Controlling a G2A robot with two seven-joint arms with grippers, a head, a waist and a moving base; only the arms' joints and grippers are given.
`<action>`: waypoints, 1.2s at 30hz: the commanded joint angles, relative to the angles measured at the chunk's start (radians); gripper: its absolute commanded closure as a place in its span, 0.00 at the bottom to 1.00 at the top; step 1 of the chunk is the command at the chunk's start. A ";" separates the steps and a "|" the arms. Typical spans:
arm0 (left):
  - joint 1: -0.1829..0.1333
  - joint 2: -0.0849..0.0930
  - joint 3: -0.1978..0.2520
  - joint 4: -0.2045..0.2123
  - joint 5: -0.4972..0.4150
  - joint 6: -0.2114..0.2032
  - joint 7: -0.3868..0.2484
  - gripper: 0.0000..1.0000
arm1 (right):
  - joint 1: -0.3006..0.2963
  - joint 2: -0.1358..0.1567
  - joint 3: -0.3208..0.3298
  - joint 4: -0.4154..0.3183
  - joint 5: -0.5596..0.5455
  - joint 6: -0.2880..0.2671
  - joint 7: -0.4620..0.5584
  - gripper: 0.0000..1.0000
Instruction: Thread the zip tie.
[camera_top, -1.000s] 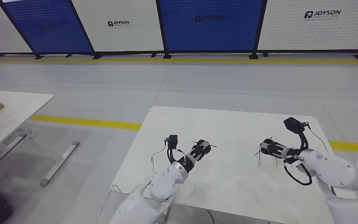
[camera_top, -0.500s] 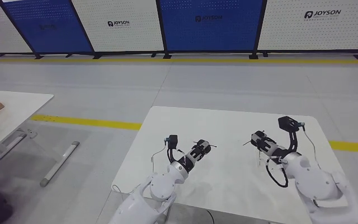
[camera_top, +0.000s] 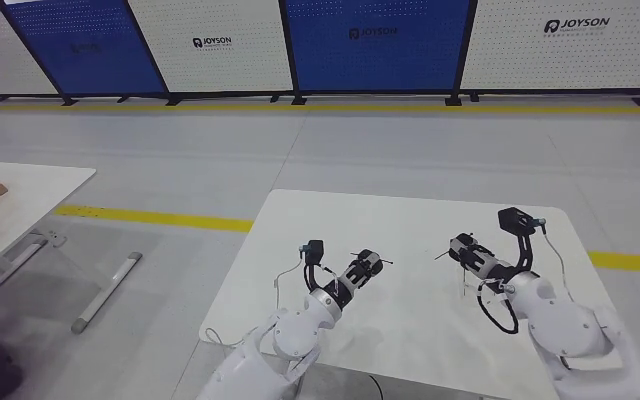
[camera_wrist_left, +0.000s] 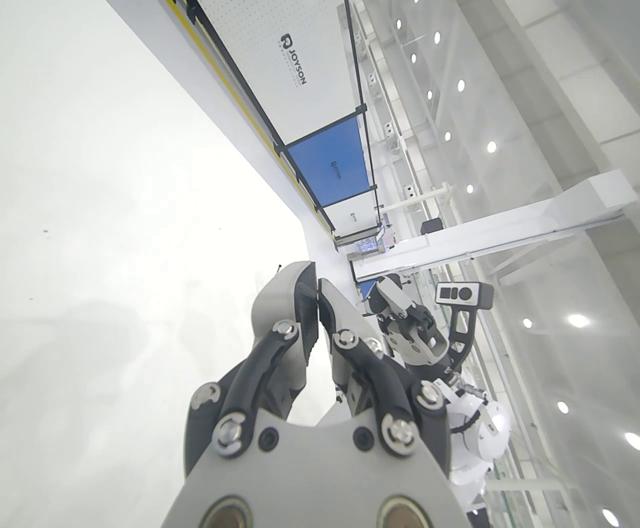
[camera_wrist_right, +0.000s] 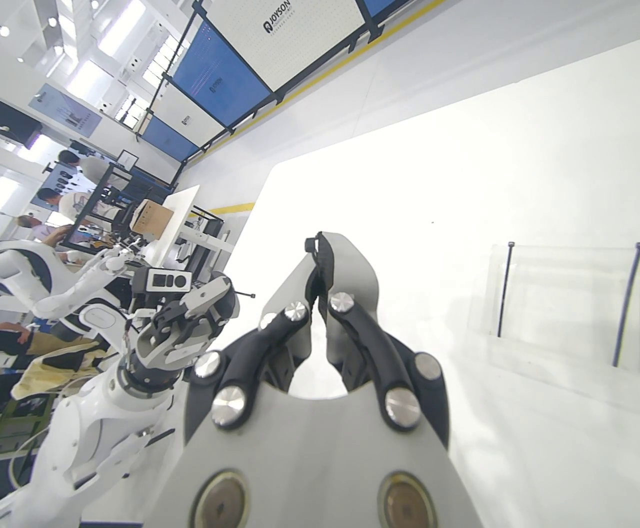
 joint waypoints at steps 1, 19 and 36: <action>-0.016 -0.008 0.026 0.006 0.009 0.011 0.031 1.00 | 0.000 0.000 0.000 0.000 0.000 0.000 0.000 1.00; -0.018 -0.009 0.028 0.008 0.008 0.013 0.036 1.00 | -0.052 -0.016 -0.036 0.019 0.092 -0.151 -0.088 1.00; -0.018 -0.009 0.028 0.008 0.008 0.013 0.036 1.00 | -0.083 -0.032 -0.062 0.006 0.066 -0.134 -0.262 1.00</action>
